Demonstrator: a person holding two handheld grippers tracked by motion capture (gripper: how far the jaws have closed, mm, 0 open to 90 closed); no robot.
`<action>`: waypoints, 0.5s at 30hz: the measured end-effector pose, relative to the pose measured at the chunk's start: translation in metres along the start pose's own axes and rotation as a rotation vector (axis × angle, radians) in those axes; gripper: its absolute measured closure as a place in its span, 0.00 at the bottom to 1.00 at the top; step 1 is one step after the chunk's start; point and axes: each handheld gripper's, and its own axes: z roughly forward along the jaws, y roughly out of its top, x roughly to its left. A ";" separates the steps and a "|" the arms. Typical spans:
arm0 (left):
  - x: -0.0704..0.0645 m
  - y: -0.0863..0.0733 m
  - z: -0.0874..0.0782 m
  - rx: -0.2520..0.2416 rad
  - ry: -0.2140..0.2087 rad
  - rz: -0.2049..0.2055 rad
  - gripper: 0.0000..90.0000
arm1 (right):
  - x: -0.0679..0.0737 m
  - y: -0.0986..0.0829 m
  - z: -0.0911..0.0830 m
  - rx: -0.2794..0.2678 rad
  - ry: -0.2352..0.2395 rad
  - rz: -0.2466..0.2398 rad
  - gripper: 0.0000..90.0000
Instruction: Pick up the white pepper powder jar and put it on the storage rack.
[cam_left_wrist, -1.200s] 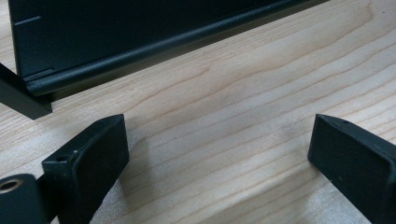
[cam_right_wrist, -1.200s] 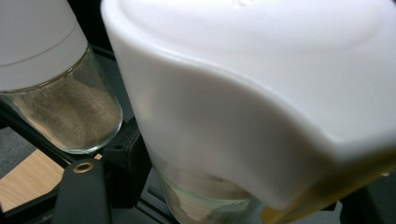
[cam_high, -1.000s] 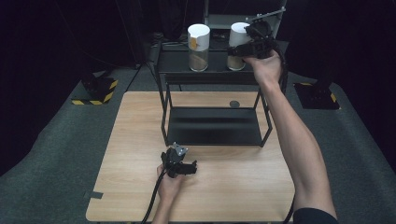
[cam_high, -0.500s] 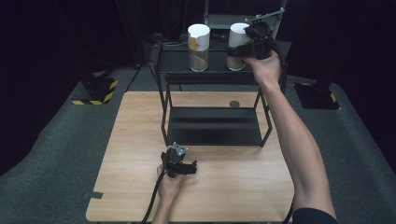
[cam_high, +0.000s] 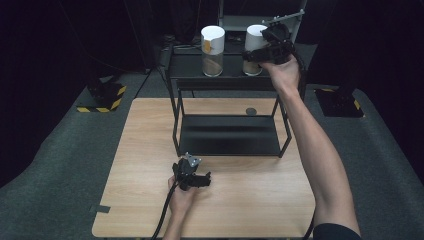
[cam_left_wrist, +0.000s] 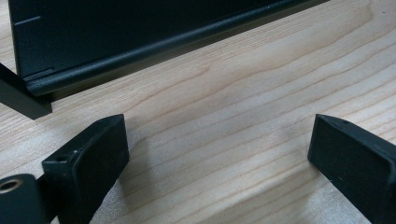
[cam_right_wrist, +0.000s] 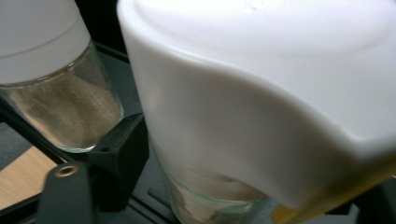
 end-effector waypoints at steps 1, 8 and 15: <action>0.000 0.000 0.000 0.000 0.000 0.000 0.06 | -0.001 0.000 0.000 -0.002 0.006 0.003 0.20; 0.000 0.000 0.000 0.000 -0.001 -0.002 0.06 | -0.005 -0.002 -0.008 0.003 0.037 0.013 0.13; 0.000 0.000 0.000 -0.001 -0.001 -0.003 0.06 | -0.007 -0.006 -0.021 -0.010 0.043 0.004 0.12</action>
